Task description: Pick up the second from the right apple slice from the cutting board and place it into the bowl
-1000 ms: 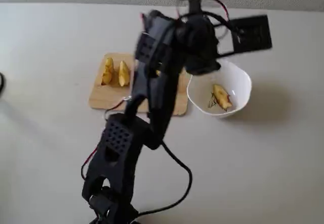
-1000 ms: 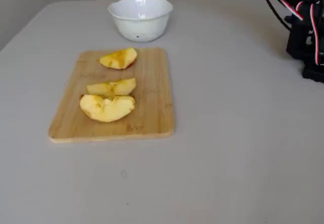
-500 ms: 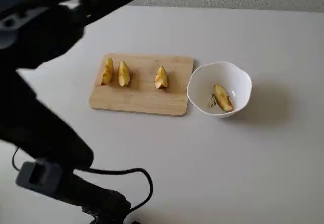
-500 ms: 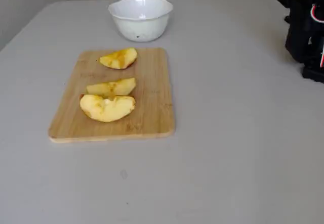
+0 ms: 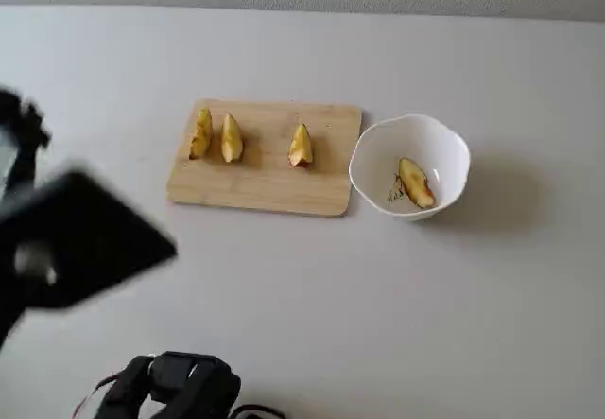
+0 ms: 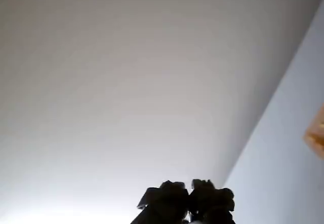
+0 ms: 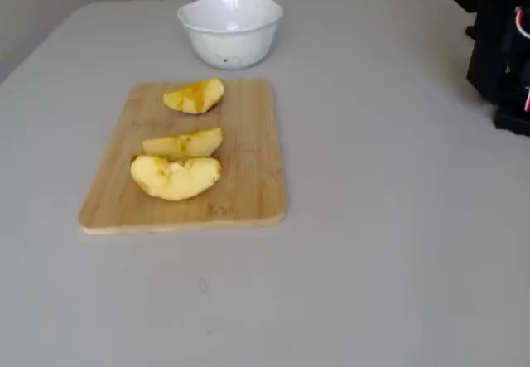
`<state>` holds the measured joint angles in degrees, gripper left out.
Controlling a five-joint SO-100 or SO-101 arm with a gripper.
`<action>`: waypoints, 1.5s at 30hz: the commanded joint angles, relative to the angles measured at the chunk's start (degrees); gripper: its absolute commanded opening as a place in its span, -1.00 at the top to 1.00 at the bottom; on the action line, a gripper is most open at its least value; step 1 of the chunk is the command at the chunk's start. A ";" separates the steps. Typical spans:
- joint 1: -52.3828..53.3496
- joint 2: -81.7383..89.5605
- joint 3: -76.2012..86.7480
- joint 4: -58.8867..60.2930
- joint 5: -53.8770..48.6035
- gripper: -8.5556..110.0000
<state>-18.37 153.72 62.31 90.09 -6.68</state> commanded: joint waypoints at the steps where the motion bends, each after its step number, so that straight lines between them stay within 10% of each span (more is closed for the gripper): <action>1: 2.90 21.18 38.14 -9.32 -1.49 0.86; 21: 7.65 34.89 108.02 -28.56 -3.25 0.86; 45: 7.56 34.89 110.92 -28.30 -1.58 0.86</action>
